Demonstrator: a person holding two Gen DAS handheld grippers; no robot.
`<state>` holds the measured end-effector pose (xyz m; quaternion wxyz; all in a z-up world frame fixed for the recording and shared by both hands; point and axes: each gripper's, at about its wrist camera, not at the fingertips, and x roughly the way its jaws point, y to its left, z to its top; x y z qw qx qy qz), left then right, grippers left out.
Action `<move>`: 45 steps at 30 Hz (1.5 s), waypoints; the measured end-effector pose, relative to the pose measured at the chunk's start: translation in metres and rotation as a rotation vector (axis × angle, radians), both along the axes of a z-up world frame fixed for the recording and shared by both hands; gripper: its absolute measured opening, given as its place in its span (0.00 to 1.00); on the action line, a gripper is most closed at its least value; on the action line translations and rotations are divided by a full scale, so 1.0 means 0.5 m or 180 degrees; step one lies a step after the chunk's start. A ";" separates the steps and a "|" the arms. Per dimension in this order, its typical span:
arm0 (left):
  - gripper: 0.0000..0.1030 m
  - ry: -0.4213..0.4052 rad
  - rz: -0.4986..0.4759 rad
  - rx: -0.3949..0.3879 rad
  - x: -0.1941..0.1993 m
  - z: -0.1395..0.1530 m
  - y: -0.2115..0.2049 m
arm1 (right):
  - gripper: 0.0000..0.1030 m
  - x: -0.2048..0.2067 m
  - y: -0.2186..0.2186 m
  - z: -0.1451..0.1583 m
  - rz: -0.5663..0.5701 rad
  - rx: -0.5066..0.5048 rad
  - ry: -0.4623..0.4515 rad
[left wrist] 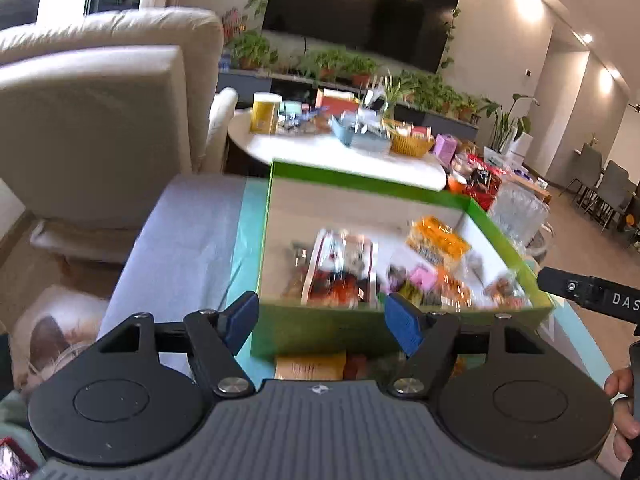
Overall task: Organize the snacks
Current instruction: 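Carry the black packet and cake pack into the green box and open both grippers, then grasp the beige biscuit bag with the left gripper while the right grasps the clear chocolate-ball bag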
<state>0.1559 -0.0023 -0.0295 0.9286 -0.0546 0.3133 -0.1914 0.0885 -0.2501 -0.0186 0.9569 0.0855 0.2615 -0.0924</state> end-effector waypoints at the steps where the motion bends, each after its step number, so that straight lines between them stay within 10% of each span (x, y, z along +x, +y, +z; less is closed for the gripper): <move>1: 0.65 0.0041 -0.0032 -0.0026 -0.007 -0.004 0.007 | 0.44 -0.010 -0.005 -0.004 -0.0027 0.0013 0.0020; 45: 0.68 0.0367 0.0086 0.0101 -0.065 -0.089 0.032 | 0.44 -0.103 0.076 -0.131 0.0192 -0.0139 0.0686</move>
